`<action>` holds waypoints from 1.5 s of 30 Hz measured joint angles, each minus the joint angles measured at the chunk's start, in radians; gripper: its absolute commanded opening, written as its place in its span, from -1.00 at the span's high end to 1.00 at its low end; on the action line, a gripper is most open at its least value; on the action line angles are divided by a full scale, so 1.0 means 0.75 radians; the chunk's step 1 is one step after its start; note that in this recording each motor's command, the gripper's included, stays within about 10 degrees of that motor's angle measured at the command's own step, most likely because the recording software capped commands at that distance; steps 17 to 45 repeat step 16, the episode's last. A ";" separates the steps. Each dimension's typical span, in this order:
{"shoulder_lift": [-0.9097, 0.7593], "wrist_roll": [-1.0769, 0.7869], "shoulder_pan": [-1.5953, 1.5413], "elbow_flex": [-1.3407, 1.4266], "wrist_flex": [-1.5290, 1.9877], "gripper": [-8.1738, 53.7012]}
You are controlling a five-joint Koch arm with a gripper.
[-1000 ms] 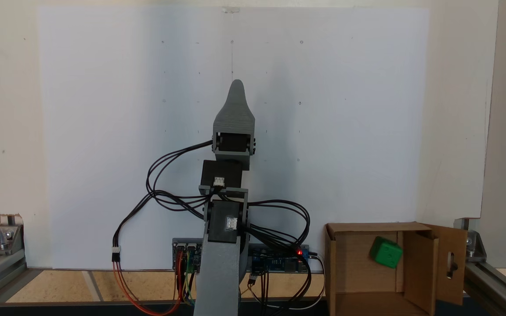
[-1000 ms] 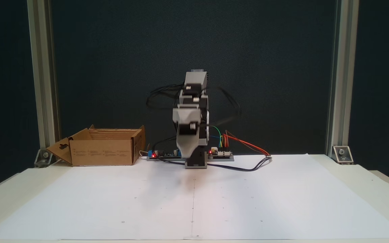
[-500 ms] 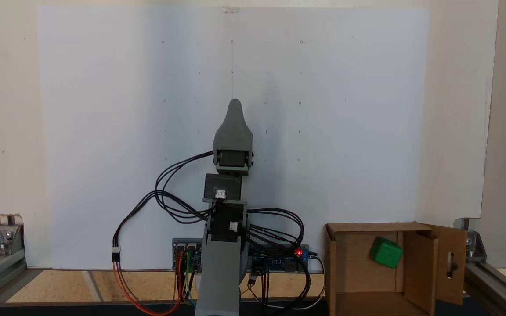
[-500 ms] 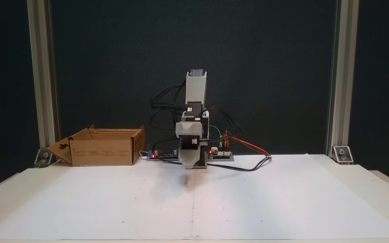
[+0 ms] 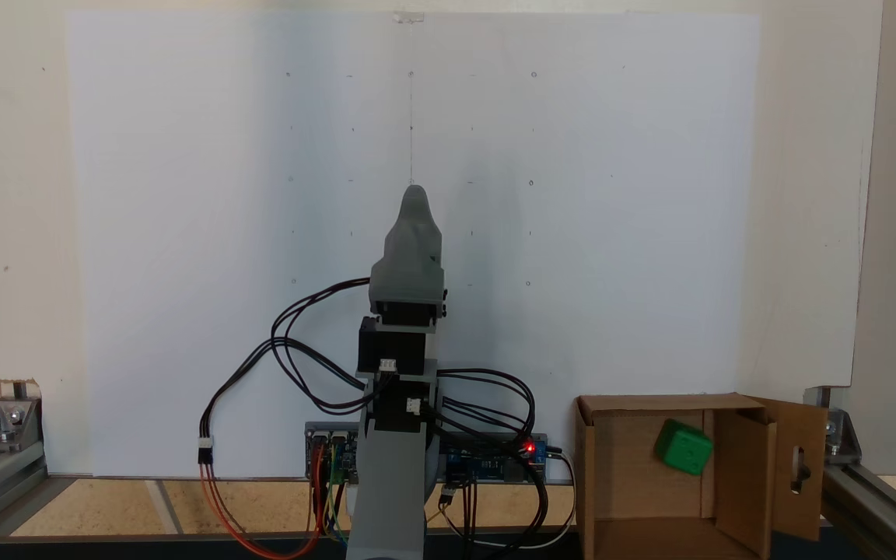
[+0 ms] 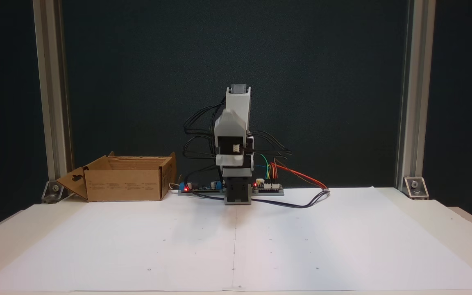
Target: Grasp a green dice and put it in the bin.
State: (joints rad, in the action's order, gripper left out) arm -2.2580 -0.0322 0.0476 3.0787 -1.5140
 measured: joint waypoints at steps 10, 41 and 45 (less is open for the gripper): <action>0.000 0.000 -0.076 0.000 -0.014 -0.70; 0.000 0.000 -0.076 0.000 -0.012 -0.70; 0.000 0.000 -0.076 0.000 -0.012 -0.70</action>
